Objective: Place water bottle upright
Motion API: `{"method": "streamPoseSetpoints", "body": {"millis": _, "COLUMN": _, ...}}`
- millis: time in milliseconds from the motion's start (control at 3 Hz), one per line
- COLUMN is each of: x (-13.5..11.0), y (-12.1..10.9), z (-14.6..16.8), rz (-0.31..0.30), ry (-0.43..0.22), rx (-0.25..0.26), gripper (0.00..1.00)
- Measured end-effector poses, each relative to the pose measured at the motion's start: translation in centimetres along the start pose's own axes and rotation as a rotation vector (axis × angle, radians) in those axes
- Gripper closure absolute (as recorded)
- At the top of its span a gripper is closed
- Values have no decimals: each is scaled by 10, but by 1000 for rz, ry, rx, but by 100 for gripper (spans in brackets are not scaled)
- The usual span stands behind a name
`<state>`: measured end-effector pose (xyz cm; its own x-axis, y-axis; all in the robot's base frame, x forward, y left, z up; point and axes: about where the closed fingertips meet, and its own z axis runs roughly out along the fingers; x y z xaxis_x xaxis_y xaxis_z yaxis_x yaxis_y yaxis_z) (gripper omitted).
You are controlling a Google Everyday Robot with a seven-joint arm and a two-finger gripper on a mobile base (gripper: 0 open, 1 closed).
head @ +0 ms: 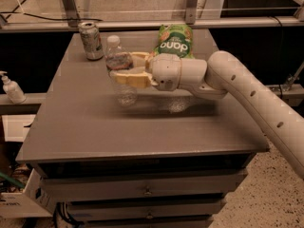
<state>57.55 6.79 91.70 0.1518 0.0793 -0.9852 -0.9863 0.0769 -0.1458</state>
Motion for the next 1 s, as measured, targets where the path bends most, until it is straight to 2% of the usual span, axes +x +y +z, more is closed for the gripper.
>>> {"method": "streamPoseSetpoints", "body": {"millis": 333, "x": 3, "y": 0, "z": 2, "rz": 5, "ry": 3, "rx": -3, "gripper": 12}}
{"method": "streamPoseSetpoints", "body": {"millis": 667, "x": 4, "y": -1, "z": 3, "rz": 6, "ry": 5, "rx": -4, "gripper": 0}}
{"method": "streamPoseSetpoints", "body": {"millis": 1000, "x": 4, "y": -1, "z": 1, "rz": 4, "ry": 9, "rx": -2, "gripper": 0}}
